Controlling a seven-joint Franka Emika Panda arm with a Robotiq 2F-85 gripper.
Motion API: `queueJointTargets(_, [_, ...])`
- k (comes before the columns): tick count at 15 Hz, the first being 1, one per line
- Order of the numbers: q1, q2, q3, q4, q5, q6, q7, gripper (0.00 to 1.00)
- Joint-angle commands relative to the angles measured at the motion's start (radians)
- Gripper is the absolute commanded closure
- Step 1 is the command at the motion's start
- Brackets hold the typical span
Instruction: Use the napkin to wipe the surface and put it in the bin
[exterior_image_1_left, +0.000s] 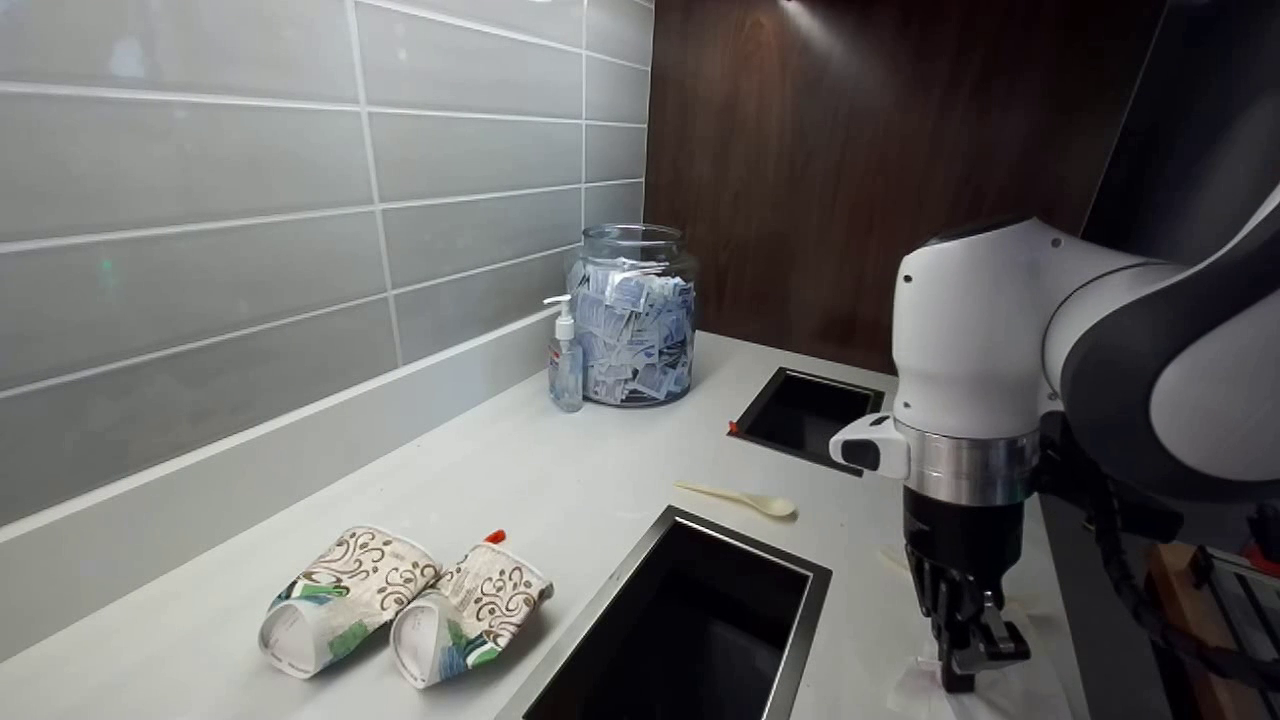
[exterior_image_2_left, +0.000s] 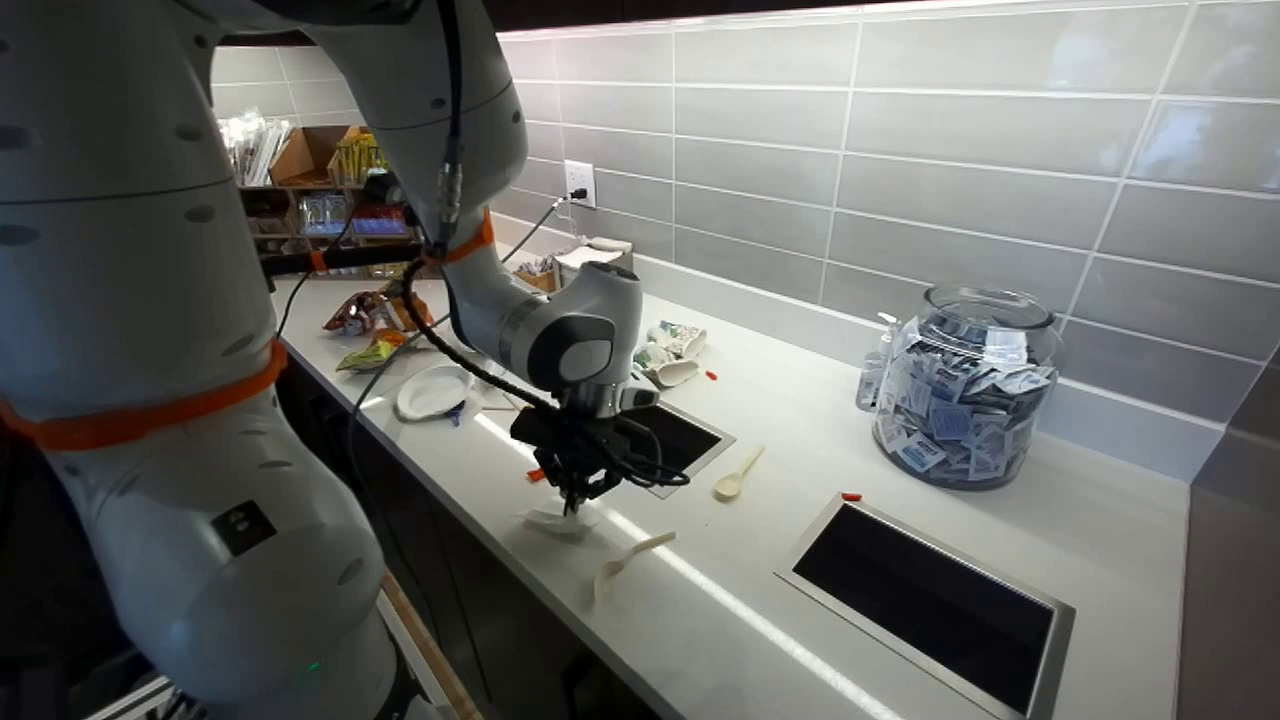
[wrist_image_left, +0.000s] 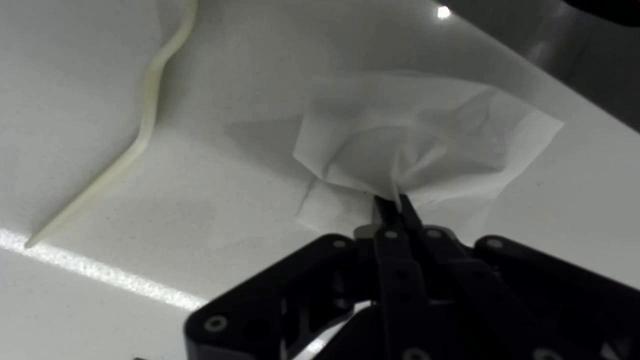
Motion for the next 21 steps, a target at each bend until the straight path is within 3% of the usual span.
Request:
queueJointTargets(1, [-0.001,-0.04,0.004,-0.011,0.048,-0.095,-0.092,1.0])
queueJointTargets(10, [0.033,-0.004,0.039,0.0,0.207,-0.163,-0.285,1.0])
queueJointTargets(16, [0.053,0.01,0.075,0.005,0.321,-0.187,-0.349,1.0])
queueJointTargets(21, [0.06,-0.047,0.08,-0.013,0.378,-0.174,-0.35,1.0])
